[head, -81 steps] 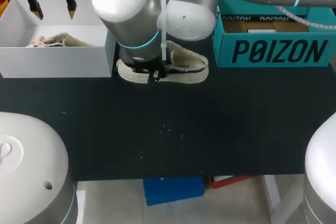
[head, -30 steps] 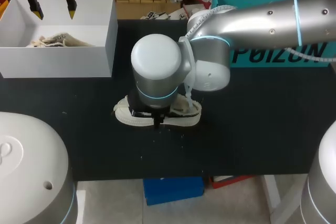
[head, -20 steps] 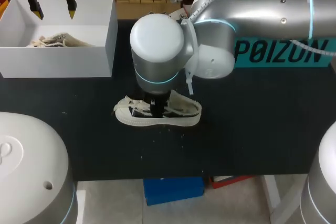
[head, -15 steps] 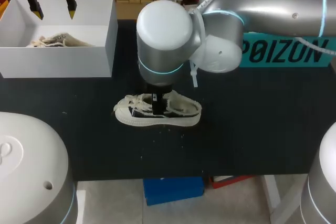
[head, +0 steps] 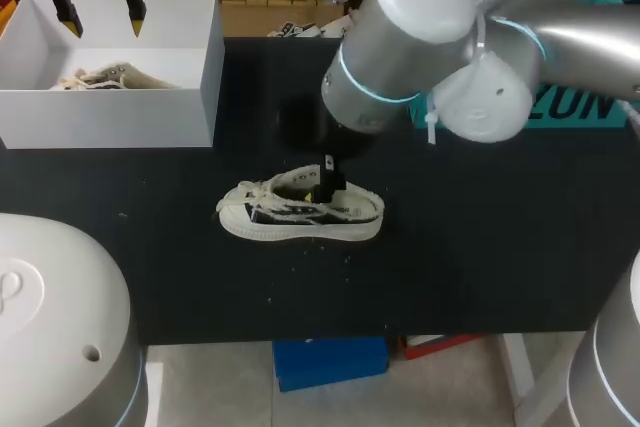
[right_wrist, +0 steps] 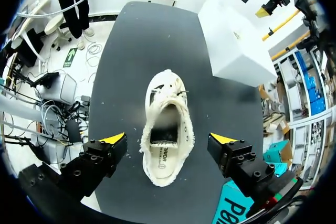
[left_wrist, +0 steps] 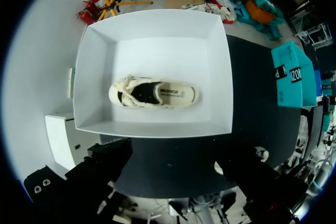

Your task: Take the shoe out of the shoebox, open the shoe tongue, remove and reinsert the insole, then place the shoe into the shoebox

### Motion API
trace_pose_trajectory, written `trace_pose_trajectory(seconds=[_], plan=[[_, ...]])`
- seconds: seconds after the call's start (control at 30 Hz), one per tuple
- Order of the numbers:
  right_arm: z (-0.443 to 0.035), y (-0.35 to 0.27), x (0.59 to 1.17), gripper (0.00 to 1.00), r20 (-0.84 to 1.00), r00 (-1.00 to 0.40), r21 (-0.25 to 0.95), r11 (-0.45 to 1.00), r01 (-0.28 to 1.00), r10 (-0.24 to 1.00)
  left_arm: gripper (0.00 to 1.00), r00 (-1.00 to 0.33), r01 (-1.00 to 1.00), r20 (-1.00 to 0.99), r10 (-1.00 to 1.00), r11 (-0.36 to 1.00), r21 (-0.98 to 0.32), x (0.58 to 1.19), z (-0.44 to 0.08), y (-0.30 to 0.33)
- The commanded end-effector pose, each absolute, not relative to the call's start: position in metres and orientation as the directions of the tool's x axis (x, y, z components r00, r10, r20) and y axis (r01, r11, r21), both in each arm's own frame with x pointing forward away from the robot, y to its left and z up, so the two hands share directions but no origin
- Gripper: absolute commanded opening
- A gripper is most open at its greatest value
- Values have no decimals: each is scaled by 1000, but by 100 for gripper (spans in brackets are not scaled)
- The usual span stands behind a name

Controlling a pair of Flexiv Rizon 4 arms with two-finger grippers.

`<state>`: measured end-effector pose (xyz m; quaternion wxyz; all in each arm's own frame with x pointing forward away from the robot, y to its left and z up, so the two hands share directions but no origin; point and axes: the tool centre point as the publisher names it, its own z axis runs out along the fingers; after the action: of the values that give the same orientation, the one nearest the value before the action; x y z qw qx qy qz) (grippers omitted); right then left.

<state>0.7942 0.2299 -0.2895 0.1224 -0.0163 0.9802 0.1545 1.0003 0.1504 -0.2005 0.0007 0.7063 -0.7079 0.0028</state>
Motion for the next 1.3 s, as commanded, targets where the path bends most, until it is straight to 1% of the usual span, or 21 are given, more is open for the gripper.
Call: trace_pose_trajectory(seconds=[0.03, 0.37, 0.43, 0.53, 0.8, 1.0, 1.07, 1.3], plan=[[-291, 222, 793, 100, -245, -969, 387, 918, -93, 5, 100, -1, -1000, 3, -1000, 1, -1, 1000, -200, 150], [-291, 222, 793, 100, -245, -969, 387, 918, -93, 5, 100, -1, -1000, 3, -1000, 1, -1, 1000, -200, 150], [-295, 218, 793, 100, -243, -969, 447, 892, -67, 49, 100, -1, -1000, 3, -1000, 1, -1, 1000, -200, 150], [-302, 208, 791, 100, -209, -977, 495, 866, -70, 41, 100, -1, -1000, 3, -1000, 1, -1, 1000, -200, 150], [-310, 184, 793, 100, -186, -982, 513, 856, -67, 34, 100, -1, -1000, 3, -1000, 1, -1, 1000, -200, 150], [-317, 172, 795, 100, -190, -982, 553, 828, -91, 20, 100, -1, -1000, 3, -1000, 1, -1, 1000, -200, 150], [-319, 170, 796, 100, -207, -978, 569, 815, -109, 13, 100, -1, -1000, 3, -1000, 1, -1, 1000, -200, 150], [-319, 170, 796, 100, -207, -978, 569, 815, -109, 13, 100, -1, -1000, 3, -1000, 1, -1, 1000, -200, 150]])
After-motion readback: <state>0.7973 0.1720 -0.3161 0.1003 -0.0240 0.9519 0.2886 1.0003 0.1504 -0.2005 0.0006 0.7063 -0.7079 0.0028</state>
